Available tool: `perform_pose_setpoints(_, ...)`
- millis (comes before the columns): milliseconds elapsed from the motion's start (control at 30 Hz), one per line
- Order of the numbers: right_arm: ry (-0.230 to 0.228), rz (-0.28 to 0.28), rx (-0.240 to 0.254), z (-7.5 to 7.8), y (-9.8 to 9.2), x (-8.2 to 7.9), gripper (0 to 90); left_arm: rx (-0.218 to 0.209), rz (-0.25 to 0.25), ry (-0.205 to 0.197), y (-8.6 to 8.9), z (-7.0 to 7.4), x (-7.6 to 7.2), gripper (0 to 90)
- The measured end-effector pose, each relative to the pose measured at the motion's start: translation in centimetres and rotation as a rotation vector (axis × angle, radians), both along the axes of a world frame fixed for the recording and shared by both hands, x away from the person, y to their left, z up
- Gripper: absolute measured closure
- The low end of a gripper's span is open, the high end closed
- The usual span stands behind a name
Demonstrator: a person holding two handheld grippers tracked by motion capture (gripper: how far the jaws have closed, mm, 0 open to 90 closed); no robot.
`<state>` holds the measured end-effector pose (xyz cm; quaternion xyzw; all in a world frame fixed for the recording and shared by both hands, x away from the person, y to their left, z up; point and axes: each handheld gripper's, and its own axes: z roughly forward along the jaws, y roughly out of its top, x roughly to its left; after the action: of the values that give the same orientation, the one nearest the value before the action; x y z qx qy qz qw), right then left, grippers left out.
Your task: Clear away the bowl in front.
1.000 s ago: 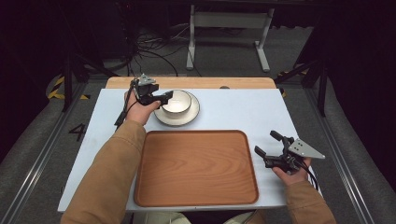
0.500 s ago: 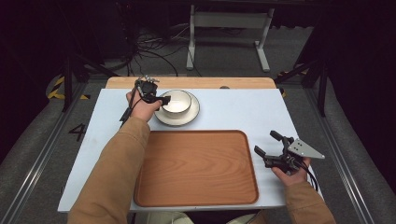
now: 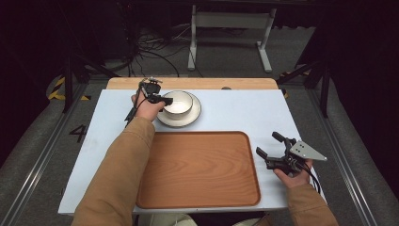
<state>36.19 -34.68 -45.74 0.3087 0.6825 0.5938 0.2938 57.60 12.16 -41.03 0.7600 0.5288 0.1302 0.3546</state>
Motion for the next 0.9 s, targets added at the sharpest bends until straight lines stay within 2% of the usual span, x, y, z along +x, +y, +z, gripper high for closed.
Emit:
perform_pose_setpoints(233, 0.001, -0.003, 0.0, 0.0, 0.0, 0.0, 8.4, -0.021, 0.005, 0.059, -0.2, -0.6, 0.3, 53.3)
perform_pose_setpoints(267, 0.001, -0.002, 0.001, 0.0, 0.0, 0.0, 8.4, -0.02, 0.008, 0.075, -0.2, -0.7, 0.3, 55.4)
perform_pose_setpoints(533, -0.002, 0.0, 0.001, 0.0, 0.0, 0.0, 8.4, 0.003, 0.039, 0.131, -0.4, -1.0, 0.5, 70.4)
perform_pose_setpoints(633, -0.004, 0.0, 0.0, 0.0, 0.0, 0.0, 8.4, -0.008, 0.04, 0.144, -0.5, -1.1, 0.5, 74.4)
perform_pose_setpoints(733, -0.004, 0.001, 0.0, 0.0, -0.1, 0.0, 8.2, -0.021, 0.076, 0.155, -0.6, -1.1, 0.5, 77.7)
perform_pose_setpoints(833, -0.004, 0.001, 0.001, 0.0, -0.1, 0.0, 8.2, -0.039, 0.101, 0.142, -0.5, -0.9, 0.5, 81.2)
perform_pose_setpoints(900, -0.003, 0.001, 0.002, 0.0, -0.1, 0.0, 8.2, -0.026, 0.104, 0.142, -0.6, -0.8, 0.6, 82.1)
